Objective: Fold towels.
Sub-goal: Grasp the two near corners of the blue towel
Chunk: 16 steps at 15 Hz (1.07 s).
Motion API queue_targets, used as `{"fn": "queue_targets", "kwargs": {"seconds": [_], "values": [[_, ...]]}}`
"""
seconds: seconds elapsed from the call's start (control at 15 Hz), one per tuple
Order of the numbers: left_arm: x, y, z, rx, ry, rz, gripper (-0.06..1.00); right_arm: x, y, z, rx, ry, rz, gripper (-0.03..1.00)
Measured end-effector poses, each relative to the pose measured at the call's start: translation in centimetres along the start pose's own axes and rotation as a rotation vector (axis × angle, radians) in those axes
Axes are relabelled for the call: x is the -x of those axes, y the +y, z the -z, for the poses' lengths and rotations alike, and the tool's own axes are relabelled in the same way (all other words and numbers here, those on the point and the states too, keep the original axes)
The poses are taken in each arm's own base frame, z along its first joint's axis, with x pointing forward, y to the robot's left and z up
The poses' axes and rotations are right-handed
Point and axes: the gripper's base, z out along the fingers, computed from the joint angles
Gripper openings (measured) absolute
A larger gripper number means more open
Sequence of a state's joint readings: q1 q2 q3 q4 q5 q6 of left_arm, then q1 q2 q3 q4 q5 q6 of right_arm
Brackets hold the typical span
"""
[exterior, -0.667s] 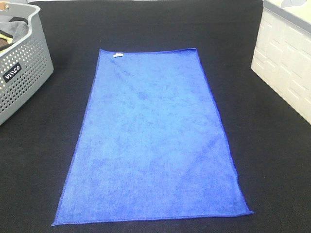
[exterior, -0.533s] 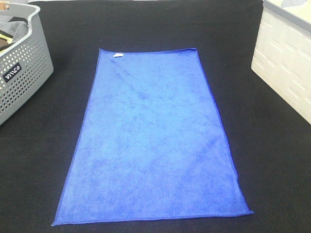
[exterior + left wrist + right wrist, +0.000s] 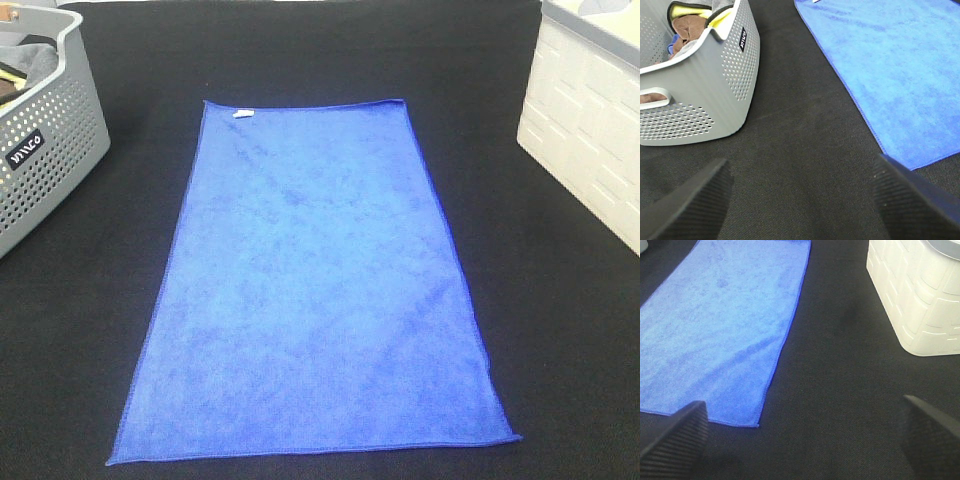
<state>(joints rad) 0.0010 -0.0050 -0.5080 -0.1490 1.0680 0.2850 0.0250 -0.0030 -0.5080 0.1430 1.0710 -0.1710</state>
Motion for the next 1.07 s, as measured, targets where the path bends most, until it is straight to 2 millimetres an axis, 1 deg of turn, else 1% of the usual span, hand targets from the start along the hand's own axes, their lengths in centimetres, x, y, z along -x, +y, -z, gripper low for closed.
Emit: {"fn": "queue_targets", "kwargs": {"seconds": [0.8, 1.07], "values": [[0.02, 0.02, 0.00, 0.003, -0.002, -0.001, 0.74, 0.00, 0.00, 0.00, 0.000, 0.000, 0.000, 0.96], [0.01, 0.09, 0.00, 0.009, -0.002, 0.036, 0.74, 0.00, 0.00, 0.00, 0.000, 0.000, 0.000, 0.96]]}}
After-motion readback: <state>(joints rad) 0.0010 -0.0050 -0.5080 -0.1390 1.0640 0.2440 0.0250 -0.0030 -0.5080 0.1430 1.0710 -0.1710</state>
